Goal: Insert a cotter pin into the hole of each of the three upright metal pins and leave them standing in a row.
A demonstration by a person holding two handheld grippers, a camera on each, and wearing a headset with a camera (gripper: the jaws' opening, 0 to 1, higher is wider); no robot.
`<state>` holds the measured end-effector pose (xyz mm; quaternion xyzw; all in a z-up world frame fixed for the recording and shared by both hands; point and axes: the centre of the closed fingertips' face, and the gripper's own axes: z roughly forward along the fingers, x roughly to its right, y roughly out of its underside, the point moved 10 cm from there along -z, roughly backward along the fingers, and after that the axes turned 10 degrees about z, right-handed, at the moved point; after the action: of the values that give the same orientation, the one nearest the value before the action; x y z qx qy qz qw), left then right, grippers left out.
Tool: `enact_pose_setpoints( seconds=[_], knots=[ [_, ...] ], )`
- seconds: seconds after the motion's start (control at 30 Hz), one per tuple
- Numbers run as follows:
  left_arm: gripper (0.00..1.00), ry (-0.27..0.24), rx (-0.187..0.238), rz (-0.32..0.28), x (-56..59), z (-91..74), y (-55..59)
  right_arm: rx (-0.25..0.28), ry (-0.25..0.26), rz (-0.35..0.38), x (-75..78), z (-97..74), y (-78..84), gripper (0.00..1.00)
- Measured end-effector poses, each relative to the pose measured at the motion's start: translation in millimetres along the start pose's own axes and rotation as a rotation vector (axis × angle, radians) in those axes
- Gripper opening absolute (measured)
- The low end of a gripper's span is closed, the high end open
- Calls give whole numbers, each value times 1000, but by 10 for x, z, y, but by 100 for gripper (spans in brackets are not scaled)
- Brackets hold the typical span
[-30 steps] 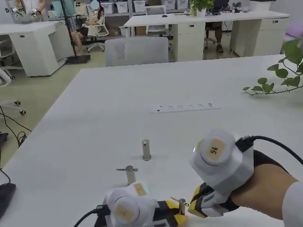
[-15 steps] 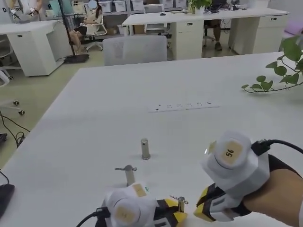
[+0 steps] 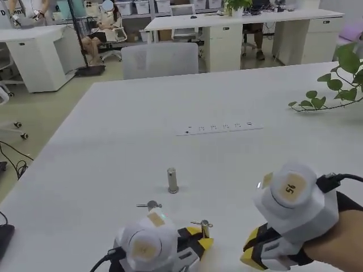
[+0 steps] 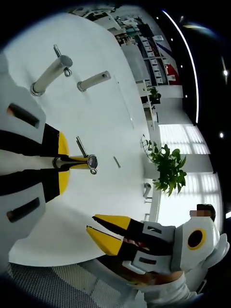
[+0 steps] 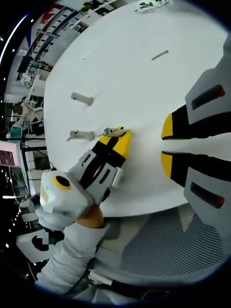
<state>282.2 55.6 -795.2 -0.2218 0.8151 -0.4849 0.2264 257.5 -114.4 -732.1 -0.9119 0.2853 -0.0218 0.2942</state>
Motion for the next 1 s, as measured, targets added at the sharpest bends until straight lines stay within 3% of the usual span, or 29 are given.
enact_pose_setpoints(
  seconds=[0.27,0.57,0.8,1.0],
  knots=[
    [6,-39,-15,-40,-55,39,20,93,-10,24,33,-64,-8,20],
    [6,-84,-37,-64,-93,96,31,225,-17,43,105,-186,98,38],
    [6,-169,-65,-82,-124,138,21,243,9,60,157,-269,206,43],
    [6,-219,-46,-136,-166,193,-3,245,11,75,175,-310,284,42]
  ],
)
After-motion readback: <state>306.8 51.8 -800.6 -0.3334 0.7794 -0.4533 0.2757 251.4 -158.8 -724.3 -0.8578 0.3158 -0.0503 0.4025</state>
